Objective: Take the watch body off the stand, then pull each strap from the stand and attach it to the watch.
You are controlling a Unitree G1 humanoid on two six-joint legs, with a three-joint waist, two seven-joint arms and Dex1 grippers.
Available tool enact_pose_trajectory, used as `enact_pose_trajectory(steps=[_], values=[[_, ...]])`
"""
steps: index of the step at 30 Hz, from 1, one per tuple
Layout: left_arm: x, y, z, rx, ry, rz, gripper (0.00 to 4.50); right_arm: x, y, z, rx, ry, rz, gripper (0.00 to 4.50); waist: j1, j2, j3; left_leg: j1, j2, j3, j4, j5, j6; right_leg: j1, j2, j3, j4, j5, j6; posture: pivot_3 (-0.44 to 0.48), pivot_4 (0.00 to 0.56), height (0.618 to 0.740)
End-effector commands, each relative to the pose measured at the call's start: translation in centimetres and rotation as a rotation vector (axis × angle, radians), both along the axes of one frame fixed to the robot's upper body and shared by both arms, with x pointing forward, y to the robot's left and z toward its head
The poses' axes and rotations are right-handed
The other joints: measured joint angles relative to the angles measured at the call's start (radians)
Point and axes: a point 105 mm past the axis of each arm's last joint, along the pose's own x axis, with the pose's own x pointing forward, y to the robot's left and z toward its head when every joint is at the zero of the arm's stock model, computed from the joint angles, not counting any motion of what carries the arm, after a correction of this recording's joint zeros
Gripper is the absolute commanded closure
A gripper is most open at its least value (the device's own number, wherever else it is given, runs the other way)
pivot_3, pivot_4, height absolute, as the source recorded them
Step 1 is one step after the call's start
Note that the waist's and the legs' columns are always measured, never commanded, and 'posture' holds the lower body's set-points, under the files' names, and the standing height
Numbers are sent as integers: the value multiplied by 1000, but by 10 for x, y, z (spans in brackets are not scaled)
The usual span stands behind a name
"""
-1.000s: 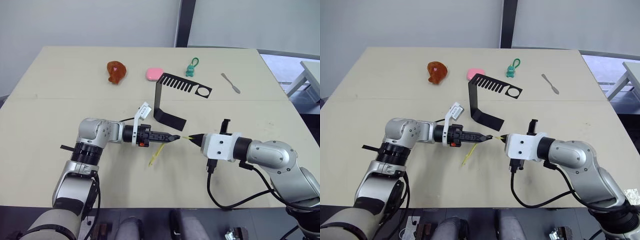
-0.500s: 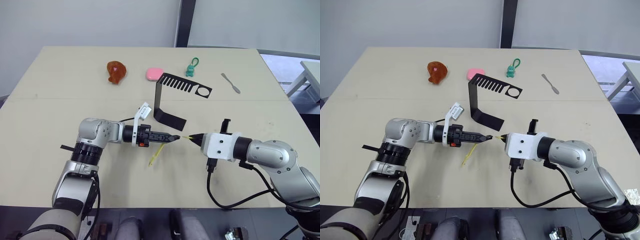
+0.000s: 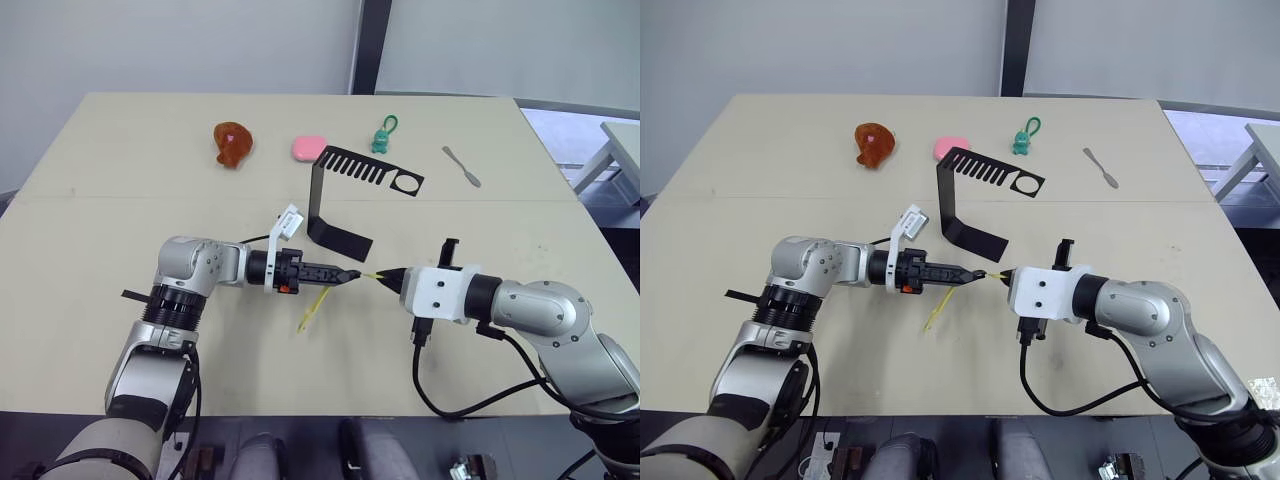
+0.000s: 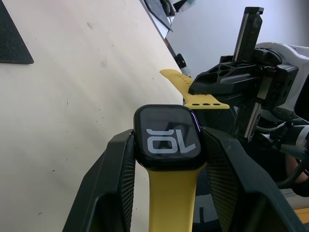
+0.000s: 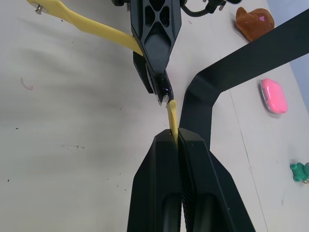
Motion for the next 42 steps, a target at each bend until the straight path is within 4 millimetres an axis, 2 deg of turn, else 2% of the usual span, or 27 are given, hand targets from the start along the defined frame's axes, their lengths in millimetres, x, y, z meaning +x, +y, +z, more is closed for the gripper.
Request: enact_pose_trajectory(steps=[1,30,42], values=[[1,-1,12,-37,-35,-10,2908,-4,6,9,10,-39,32,4500,0,0,0,0,0,0,0,0,0,0,0,0,0,0,0,0,150,740],[2,-5,15,-52,-30,-6,2908,-4,9,12,21,-45,34,4500,0,0,0,0,0,0,0,0,0,0,0,0,0,0,0,0,150,740],[6,-1,14,-45,-31,9,2908,-4,4,12,12,-46,20,4500,0,0,0,0,0,0,0,0,0,0,0,0,0,0,0,0,150,740]])
